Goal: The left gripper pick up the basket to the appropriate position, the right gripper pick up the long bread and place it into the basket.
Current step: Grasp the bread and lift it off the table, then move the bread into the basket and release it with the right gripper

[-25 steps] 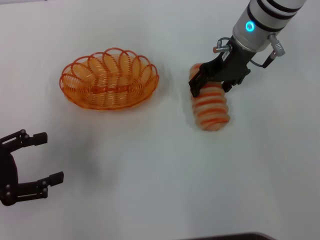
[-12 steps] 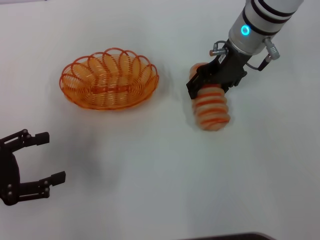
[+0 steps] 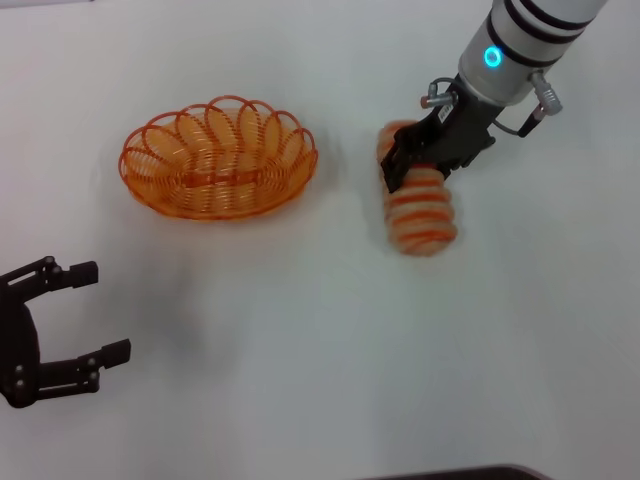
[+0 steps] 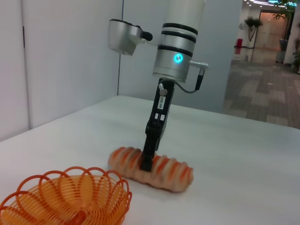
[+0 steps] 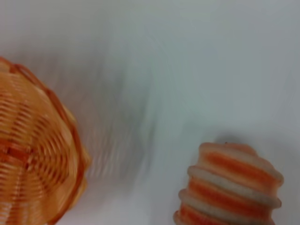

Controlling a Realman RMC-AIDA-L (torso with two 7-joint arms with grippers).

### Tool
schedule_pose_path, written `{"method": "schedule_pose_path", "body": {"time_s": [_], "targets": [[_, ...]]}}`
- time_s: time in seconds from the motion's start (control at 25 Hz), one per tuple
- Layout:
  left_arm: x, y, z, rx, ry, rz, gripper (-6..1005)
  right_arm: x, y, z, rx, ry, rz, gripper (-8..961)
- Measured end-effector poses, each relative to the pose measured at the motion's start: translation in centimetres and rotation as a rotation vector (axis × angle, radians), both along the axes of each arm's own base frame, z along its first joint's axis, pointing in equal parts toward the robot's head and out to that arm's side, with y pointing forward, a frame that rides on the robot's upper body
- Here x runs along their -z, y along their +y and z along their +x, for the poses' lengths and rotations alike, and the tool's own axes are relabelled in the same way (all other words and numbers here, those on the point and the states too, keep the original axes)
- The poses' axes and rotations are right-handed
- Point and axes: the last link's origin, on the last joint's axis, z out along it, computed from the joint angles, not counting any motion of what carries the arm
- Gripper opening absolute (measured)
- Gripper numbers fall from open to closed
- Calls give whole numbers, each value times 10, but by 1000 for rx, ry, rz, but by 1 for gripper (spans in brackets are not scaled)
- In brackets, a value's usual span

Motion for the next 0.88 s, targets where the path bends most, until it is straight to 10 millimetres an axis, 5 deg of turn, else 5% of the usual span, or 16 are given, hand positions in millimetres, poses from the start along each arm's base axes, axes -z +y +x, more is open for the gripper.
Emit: {"method": "schedule_pose_path", "body": {"time_s": [0.28,0.52,0.88], "targets": [[1,-2,-1,-10,-9,-4,892,-31,22,-16,-164,39,111,638],[2,-3,-1,-17,-16,-7,891,-54,40,-57,-501,96,124,582],[7,2,-1,-41,-42,0,892,-28,32,-124,-1020,112,-116,524]]}}
